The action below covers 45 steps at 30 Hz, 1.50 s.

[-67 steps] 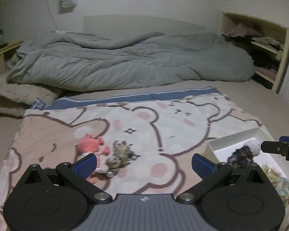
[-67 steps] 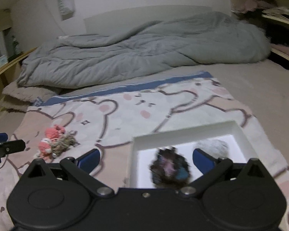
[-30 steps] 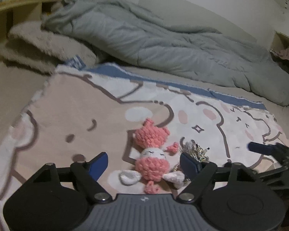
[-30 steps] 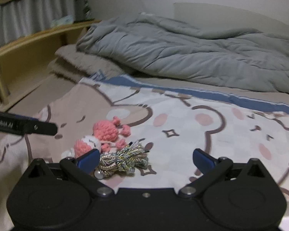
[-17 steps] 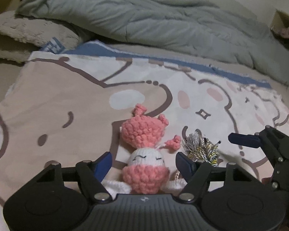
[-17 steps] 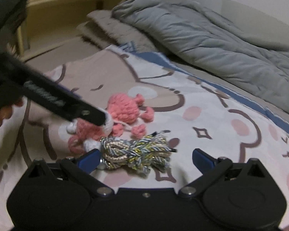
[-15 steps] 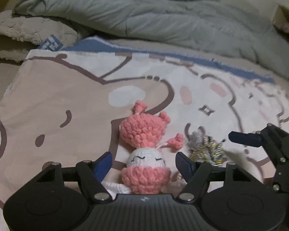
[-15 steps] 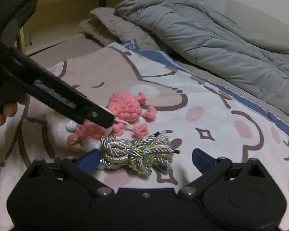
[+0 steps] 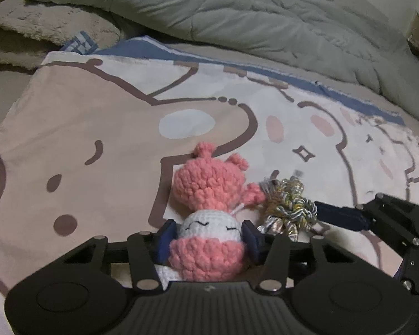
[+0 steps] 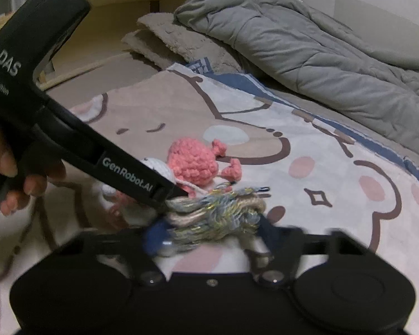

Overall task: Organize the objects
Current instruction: 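Close the left tool on the pink doll while the right tool grips the braided cord, then carry the pink doll in the left tool while the right tool carries the braided cord to the box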

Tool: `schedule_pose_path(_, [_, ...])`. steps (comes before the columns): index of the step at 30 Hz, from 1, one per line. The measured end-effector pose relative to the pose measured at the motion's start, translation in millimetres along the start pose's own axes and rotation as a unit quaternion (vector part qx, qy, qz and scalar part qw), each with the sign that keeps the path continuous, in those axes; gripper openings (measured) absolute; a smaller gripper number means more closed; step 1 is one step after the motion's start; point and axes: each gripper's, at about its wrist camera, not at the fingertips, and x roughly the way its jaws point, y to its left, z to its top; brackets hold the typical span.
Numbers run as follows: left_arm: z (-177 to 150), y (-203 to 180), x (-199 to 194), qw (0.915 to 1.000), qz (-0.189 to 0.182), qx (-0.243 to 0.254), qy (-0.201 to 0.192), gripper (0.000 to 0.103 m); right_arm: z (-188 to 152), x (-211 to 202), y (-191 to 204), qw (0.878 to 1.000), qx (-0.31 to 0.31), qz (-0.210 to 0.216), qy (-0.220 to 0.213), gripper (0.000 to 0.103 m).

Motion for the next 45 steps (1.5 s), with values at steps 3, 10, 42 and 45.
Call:
schedule_pose_path(3, [-5.6,0.7,-19.1,0.9999,-0.002,-0.006,-0.010,0.050,0.6,-11.1,5.4,1.000,0.002,-0.009,0.004,0.058])
schedule_pose_path(10, [-27.9,4.3,-57.4,0.9999,-0.002,-0.004,-0.010,0.050,-8.0,-44.4,22.6,1.000,0.002,-0.006,0.014,0.056])
schedule_pose_path(42, [-77.5,9.6,-70.7,0.9984,0.015,0.016,0.052,0.044,-27.8,-63.6,63.6,0.998,-0.032,0.024,0.042,0.075])
schedule_pose_path(45, [-73.7,9.7,-89.8,0.9996,0.009,0.000,0.025,0.044,-19.9,-78.9,63.2,0.999,-0.015,0.017,0.031,0.075])
